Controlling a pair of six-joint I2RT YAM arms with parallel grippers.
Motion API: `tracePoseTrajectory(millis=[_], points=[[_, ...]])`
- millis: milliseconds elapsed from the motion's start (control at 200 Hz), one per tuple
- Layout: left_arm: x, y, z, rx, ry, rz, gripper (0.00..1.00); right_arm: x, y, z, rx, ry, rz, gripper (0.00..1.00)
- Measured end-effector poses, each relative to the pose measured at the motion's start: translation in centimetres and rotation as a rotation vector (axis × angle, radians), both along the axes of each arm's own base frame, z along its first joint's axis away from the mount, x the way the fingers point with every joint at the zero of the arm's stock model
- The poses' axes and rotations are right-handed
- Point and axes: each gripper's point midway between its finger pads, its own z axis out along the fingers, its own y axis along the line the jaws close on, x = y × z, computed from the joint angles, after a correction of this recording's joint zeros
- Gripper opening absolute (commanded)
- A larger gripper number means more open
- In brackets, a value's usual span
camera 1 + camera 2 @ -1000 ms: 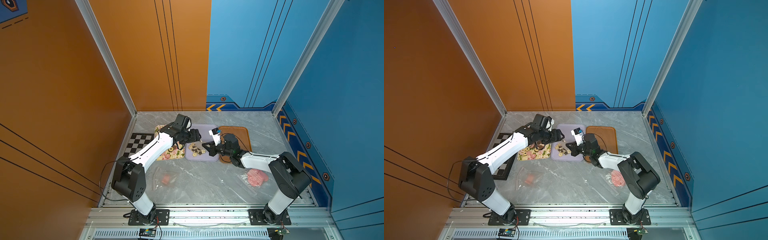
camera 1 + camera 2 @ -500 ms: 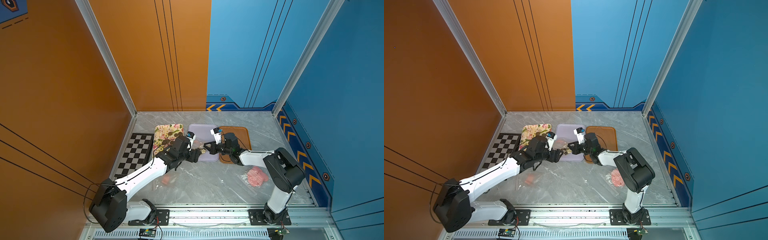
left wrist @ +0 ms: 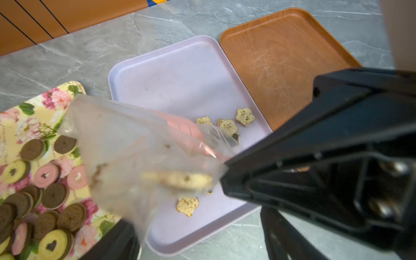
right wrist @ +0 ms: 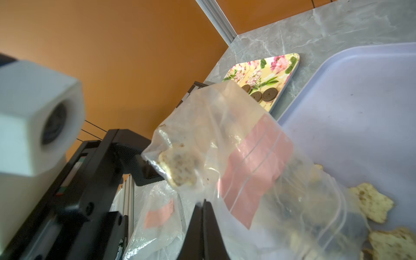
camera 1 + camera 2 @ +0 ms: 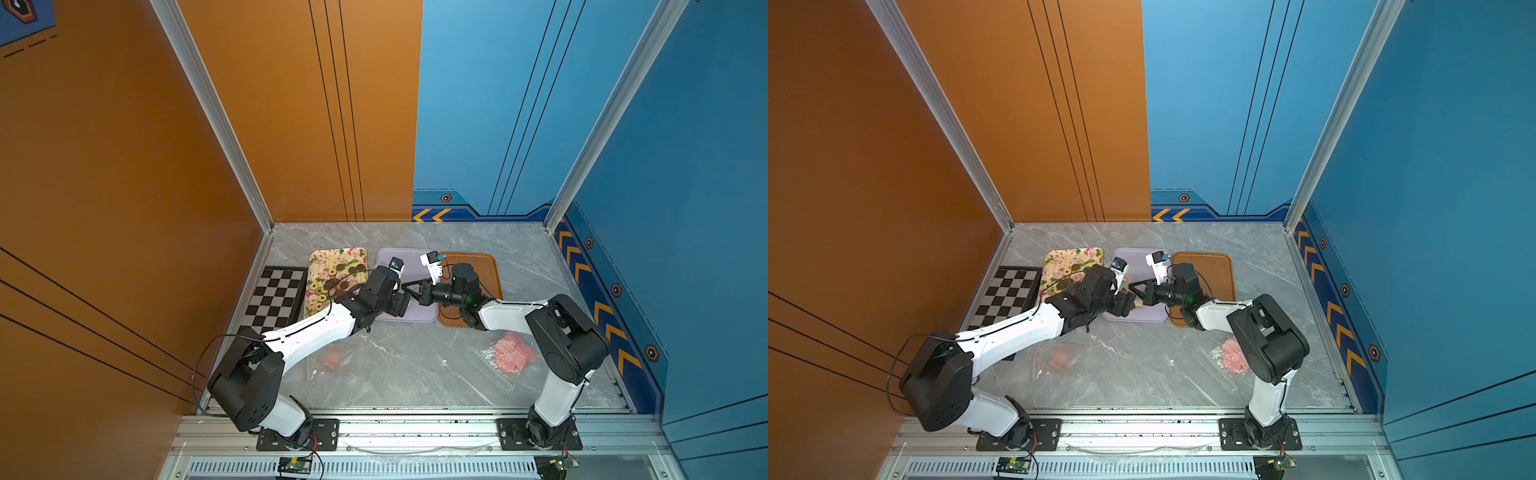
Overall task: Pour cookies out of the ziploc bag
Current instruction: 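Pour the cookies out of the ziploc bag onto the tray.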
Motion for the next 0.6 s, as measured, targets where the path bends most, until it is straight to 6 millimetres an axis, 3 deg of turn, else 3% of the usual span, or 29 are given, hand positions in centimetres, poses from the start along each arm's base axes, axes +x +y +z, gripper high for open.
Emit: tracePoseTrajectory(millis=[155,265,430,601], points=[[1.8,1.7,-0.2,-0.027,-0.006,0.034,0.75,-0.2,0.3,1.3,0.044,-0.028,0.024,0.00],[2.6,2.1,-0.2,-0.083,-0.014,0.003,0.63,-0.4,0.4,1.6,0.063,-0.032,0.043,0.00],[3.2,1.4,0.8,-0.192,-0.033,-0.084,0.52,-0.9,0.8,1.6,0.075,-0.028,0.070,0.00],[3.0,0.3,2.0,-0.277,-0.050,-0.180,0.51,-1.0,0.9,1.7,0.079,-0.031,0.083,0.00]])
